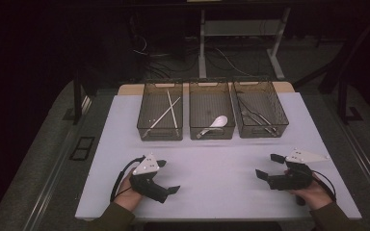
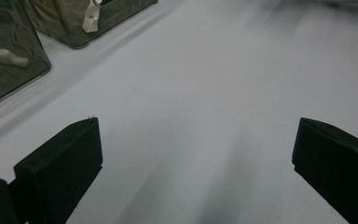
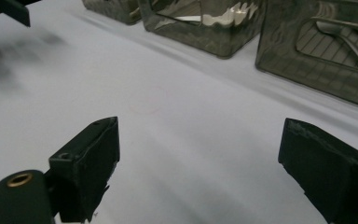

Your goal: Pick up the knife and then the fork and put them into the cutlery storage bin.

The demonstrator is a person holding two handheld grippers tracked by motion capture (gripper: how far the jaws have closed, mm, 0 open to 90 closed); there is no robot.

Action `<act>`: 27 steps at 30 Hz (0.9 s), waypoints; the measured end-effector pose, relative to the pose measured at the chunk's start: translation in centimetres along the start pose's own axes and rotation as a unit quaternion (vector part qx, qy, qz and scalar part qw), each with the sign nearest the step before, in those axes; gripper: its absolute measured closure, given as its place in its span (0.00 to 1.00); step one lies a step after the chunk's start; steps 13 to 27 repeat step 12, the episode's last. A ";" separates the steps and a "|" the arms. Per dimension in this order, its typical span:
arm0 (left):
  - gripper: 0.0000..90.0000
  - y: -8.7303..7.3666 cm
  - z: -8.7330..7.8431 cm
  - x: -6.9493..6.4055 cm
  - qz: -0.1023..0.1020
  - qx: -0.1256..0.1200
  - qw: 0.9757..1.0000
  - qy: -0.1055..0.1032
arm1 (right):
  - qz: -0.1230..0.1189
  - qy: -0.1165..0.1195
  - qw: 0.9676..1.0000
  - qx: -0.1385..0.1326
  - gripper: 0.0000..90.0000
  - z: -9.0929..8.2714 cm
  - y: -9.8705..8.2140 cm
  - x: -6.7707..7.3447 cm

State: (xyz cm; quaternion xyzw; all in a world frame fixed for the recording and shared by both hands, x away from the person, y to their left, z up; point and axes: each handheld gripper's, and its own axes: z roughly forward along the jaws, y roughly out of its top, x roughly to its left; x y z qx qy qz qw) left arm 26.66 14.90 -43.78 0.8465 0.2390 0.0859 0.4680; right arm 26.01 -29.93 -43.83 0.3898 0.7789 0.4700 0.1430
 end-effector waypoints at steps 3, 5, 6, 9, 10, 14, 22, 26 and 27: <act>0.01 0.0 0.0 0.0 -0.001 0.000 1.000 0.000 | -0.002 0.004 1.000 0.007 0.14 0.1 -0.3 0.2; 0.01 0.0 0.0 0.0 0.000 0.002 1.000 0.000 | -0.006 0.005 1.000 0.011 0.14 0.1 -0.4 0.3; 0.01 0.0 0.0 -0.1 -0.002 0.002 1.000 0.000 | -0.007 0.006 1.000 0.012 0.14 0.1 -0.5 0.4; 0.01 0.0 0.0 0.0 -0.002 0.003 1.000 0.000 | -0.006 0.006 1.000 0.011 0.14 0.0 -0.5 0.4; 0.01 -0.1 0.0 0.0 -0.003 0.005 1.000 0.000 | -0.007 0.005 1.000 0.011 0.14 0.1 -0.5 0.3; 0.01 -0.2 0.1 0.1 -0.004 0.017 1.000 0.003 | -0.013 0.002 1.000 0.021 0.14 0.1 -0.6 0.3; 0.01 -0.2 0.1 0.1 -0.004 0.017 1.000 0.003 | -0.013 0.002 1.000 0.021 0.14 0.1 -0.6 0.3; 0.01 -0.2 0.1 0.1 -0.004 0.017 1.000 0.003 | -0.013 0.002 1.000 0.021 0.14 0.1 -0.6 0.3; 0.01 -0.2 0.1 0.1 -0.004 0.017 1.000 0.003 | -0.013 0.002 1.000 0.021 0.14 0.1 -0.6 0.3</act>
